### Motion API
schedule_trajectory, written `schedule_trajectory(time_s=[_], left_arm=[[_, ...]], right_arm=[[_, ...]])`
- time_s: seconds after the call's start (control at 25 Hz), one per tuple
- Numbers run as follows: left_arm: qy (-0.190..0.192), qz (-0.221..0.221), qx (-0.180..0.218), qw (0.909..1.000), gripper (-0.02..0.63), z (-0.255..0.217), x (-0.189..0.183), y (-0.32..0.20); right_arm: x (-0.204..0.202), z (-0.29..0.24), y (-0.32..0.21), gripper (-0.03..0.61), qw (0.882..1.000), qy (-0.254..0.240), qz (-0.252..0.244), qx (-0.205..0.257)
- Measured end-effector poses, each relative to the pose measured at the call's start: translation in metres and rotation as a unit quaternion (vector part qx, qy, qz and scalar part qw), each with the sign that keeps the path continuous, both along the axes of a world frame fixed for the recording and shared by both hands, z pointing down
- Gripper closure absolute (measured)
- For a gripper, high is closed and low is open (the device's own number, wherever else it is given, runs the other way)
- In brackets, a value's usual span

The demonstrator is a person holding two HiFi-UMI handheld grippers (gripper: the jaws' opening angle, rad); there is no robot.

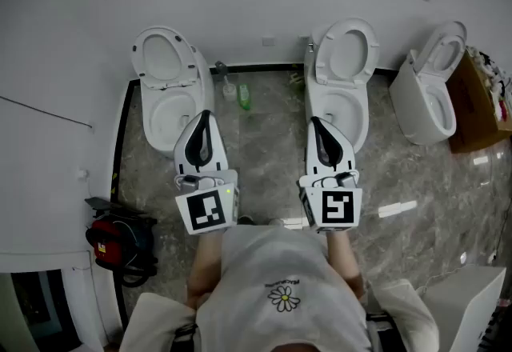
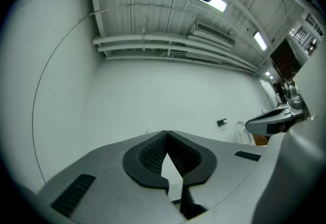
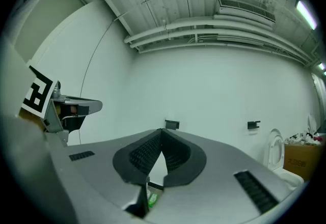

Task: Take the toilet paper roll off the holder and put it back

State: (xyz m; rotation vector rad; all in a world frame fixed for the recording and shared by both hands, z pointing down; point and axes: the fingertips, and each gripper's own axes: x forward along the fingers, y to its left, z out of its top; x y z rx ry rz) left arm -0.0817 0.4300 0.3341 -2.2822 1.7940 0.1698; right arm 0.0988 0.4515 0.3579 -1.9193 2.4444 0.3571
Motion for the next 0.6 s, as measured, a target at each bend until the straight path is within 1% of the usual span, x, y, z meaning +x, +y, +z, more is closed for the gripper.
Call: schedule_trajectory(time_s=[0.12,0.44,0.6], left_arm=[[0.000,-0.006,-0.003,1.0000,0.597,0.005,0.002,0.000],[-0.003,-0.012,-0.013,0.9998,0.597,0.013,0.004,-0.006],[-0.006,-0.005,-0.018,0.9998,0.597,0.014,0.011,-0.013]], right_arm=[[0.002,0.001,-0.001,0.569,1.000,-0.002,-0.005,0.004],[0.006,0.010,-0.008,0.569,1.000,-0.004,-0.013,-0.008],[0.012,0.014,-0.014,0.569,1.000,-0.022,-0.013,-0.019]])
